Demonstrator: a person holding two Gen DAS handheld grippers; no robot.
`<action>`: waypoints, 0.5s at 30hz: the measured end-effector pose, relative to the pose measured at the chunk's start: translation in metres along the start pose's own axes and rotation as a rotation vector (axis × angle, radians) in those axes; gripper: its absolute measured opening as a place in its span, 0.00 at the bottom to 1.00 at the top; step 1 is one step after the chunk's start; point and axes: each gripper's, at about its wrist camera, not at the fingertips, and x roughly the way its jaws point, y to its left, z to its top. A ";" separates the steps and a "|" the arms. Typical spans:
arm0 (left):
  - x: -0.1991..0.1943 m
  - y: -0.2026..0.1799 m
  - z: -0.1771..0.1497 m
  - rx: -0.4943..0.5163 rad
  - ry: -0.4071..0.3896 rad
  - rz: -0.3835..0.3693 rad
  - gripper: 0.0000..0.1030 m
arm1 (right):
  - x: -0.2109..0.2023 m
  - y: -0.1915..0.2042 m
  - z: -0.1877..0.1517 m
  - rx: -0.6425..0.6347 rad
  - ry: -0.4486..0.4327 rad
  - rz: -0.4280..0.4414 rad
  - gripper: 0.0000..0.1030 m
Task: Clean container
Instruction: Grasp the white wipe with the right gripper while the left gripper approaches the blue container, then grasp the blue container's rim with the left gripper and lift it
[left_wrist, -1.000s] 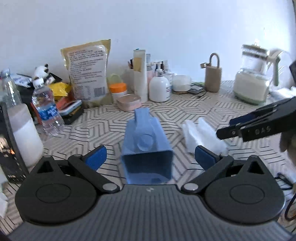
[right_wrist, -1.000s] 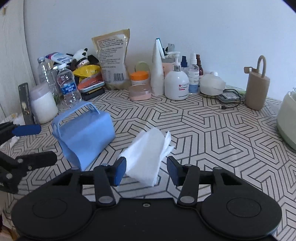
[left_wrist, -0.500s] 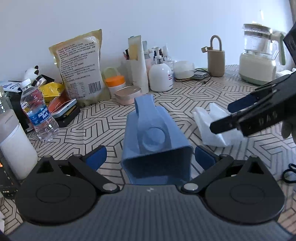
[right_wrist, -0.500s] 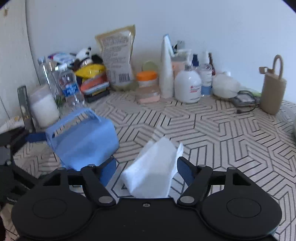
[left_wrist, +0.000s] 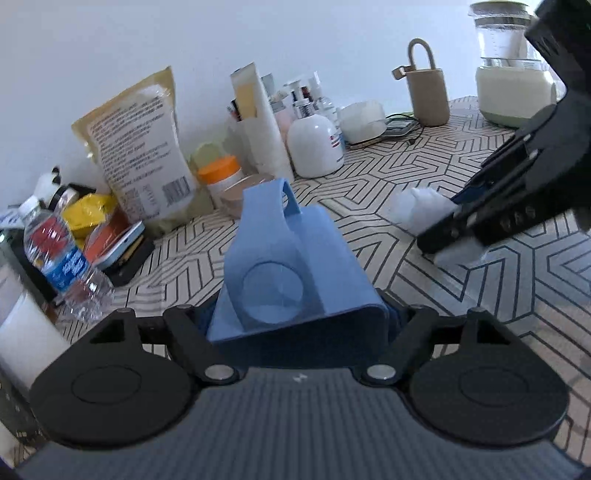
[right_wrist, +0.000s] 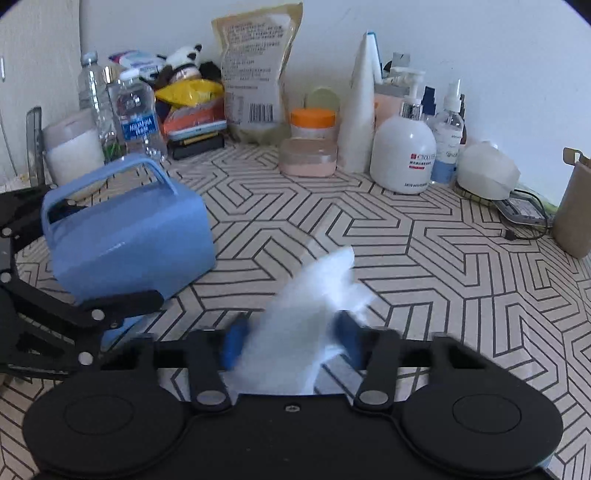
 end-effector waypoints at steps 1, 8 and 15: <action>0.001 -0.001 0.001 0.014 -0.007 -0.019 0.76 | -0.003 -0.004 0.000 0.020 -0.016 0.029 0.18; 0.000 -0.016 0.006 0.119 -0.069 -0.183 0.76 | -0.036 -0.028 -0.006 0.185 -0.175 0.265 0.16; -0.006 -0.026 0.002 0.163 -0.096 -0.182 0.77 | -0.049 -0.026 -0.003 0.220 -0.268 0.425 0.17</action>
